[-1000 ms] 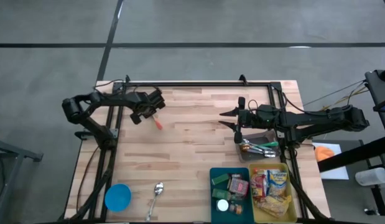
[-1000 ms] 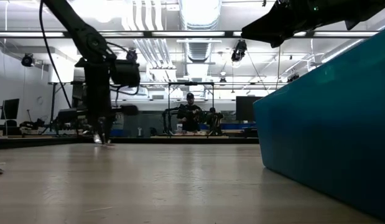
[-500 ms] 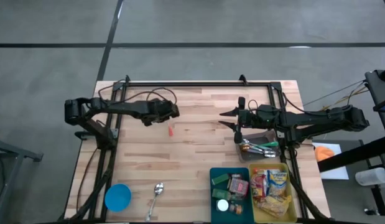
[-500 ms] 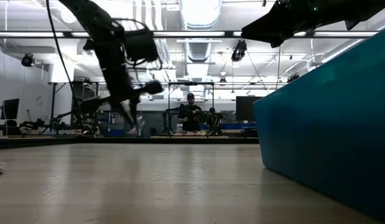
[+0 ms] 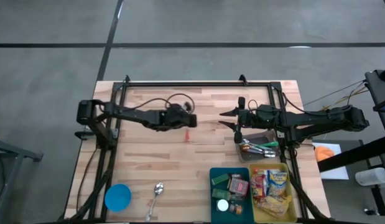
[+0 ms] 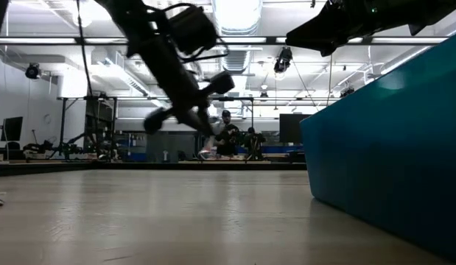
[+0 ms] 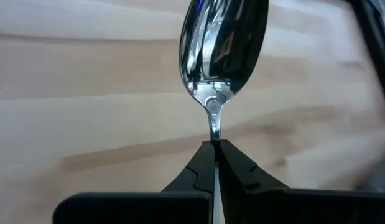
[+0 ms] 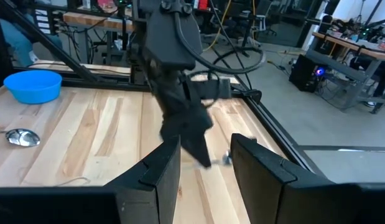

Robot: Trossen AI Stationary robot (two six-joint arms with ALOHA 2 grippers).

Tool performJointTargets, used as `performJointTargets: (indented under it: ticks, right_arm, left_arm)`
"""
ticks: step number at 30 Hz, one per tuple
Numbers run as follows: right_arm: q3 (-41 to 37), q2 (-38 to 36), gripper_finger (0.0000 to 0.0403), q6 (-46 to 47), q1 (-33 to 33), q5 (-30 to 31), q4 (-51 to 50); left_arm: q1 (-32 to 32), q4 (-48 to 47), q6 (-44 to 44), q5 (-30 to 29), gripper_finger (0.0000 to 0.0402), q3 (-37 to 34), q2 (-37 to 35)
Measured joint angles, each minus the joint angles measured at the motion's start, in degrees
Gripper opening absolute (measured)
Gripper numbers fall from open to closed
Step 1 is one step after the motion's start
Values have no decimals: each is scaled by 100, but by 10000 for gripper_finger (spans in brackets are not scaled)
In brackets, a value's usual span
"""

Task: Pick & Place Food Item
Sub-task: Put the orange spoon into the black bin

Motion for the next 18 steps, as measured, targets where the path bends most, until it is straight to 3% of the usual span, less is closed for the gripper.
performJointTargets:
  ticks: [7,18]
  right_arm:
    - [0,0,139,0,0,0,2]
    - [-2,0,139,0,-1,0,-5]
  left_arm:
    - [-141,-104,720,937,1,1118,930]
    - [-497,-635,1028,1306,1,2623,2006]
